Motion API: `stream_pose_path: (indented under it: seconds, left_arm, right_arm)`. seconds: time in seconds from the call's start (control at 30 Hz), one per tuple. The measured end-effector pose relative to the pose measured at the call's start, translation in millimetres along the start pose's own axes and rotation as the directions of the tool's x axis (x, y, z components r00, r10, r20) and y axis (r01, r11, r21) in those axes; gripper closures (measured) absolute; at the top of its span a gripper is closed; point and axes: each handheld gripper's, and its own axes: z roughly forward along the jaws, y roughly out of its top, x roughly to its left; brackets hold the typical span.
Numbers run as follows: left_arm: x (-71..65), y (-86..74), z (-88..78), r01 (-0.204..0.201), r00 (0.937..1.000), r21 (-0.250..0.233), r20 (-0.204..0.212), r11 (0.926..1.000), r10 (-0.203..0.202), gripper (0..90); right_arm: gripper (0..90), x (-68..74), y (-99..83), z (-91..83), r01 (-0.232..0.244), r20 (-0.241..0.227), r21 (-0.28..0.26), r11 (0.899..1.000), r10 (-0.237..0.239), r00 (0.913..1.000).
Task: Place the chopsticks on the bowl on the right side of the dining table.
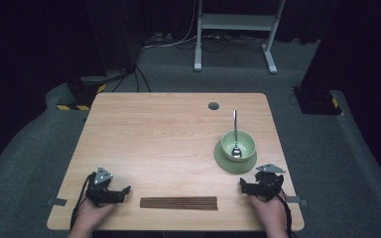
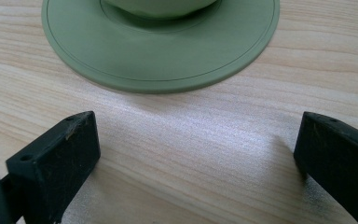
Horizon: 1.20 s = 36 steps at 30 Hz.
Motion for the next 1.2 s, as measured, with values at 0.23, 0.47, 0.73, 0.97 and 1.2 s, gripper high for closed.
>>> stream_pose_path:
  seconds: [0.23, 0.47, 0.73, 0.97, 1.2]
  left_arm:
    - [0.8, -0.6, -1.0, 0.016, 0.9998, -0.01, -0.009, 0.9998, -0.016, 5.8]
    - [2.2, -0.5, -1.3, 0.017, 0.9998, -0.017, -0.011, 0.9997, -0.017, 10.6]
    - [1.9, 0.9, 0.7, 0.008, 1.0, -0.01, -0.002, 0.9999, -0.008, 7.8]
    - [0.8, 2.1, 3.0, 0.009, 1.0, 0.007, -0.004, 0.9999, -0.009, 1.4]
    - [0.0, 1.9, 2.7, 0.011, 0.9999, 0.01, -0.007, 0.9999, -0.011, 0.2]
  right_arm:
    - [0.0, -1.2, -0.5, -0.6, -0.004, -0.01, -0.004, 1.0, 0.004, 0.9999]
    - [0.8, -0.3, -1.7, -3.3, 0.004, -0.002, -0.007, 1.0, -0.004, 1.0]
    - [1.1, 4.9, -0.2, -16.8, 0.033, -0.046, -0.047, 0.998, -0.036, 0.9983]
    - [1.3, 18.6, 6.2, -20.2, 0.078, -0.099, -0.076, 0.994, -0.086, 0.9914]
    - [1.3, 39.1, 15.4, -17.7, 0.117, -0.174, -0.092, 0.989, -0.131, 0.9759]
